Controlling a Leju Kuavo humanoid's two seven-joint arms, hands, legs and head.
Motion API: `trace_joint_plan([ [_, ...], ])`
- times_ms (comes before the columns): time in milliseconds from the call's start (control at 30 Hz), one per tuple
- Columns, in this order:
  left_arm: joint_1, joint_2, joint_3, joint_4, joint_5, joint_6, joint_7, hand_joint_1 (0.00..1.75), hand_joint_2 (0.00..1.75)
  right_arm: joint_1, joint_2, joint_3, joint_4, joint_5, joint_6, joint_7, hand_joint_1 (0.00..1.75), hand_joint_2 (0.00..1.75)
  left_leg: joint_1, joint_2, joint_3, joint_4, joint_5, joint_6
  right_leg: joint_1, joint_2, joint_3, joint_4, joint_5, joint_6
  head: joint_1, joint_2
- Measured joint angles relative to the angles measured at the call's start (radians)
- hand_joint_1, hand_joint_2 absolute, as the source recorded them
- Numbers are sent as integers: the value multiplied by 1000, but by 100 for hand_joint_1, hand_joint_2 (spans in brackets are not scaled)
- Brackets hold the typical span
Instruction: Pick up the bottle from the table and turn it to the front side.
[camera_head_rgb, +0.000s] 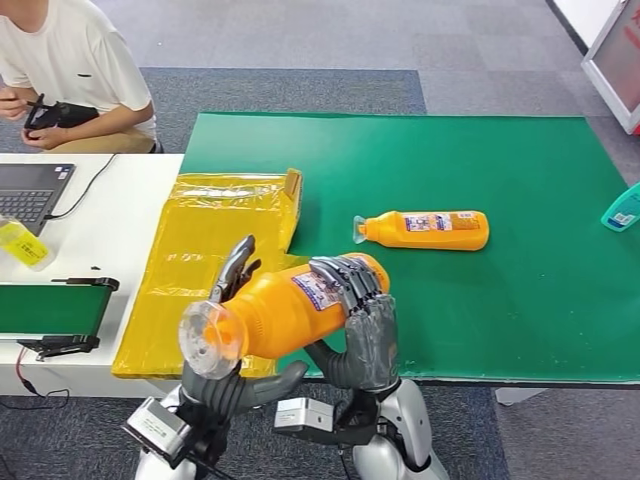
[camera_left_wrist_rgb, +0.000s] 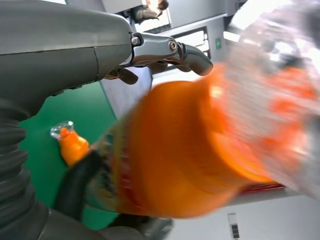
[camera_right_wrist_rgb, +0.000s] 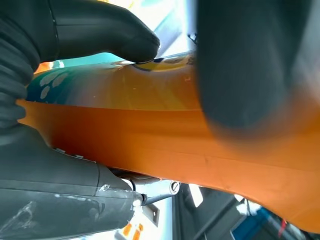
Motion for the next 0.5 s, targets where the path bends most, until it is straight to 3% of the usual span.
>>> trace_joint_plan([
  [267,-100,-19,-42,59,-41,106,23,0,175,-68,15,34,87,11,-17,36,175,175,0,0,0,0,2,0,0,0,0,0,2,0,0,0],
  [400,-124,-25,-51,83,-44,123,48,175,175,-86,23,36,107,17,-13,62,175,175,0,0,0,0,2,0,0,0,0,0,2,0,0,0],
  [500,-128,-25,-56,98,-39,121,29,175,175,-90,25,36,119,10,-24,59,175,175,0,0,0,0,2,0,0,0,0,0,1,0,0,0],
])
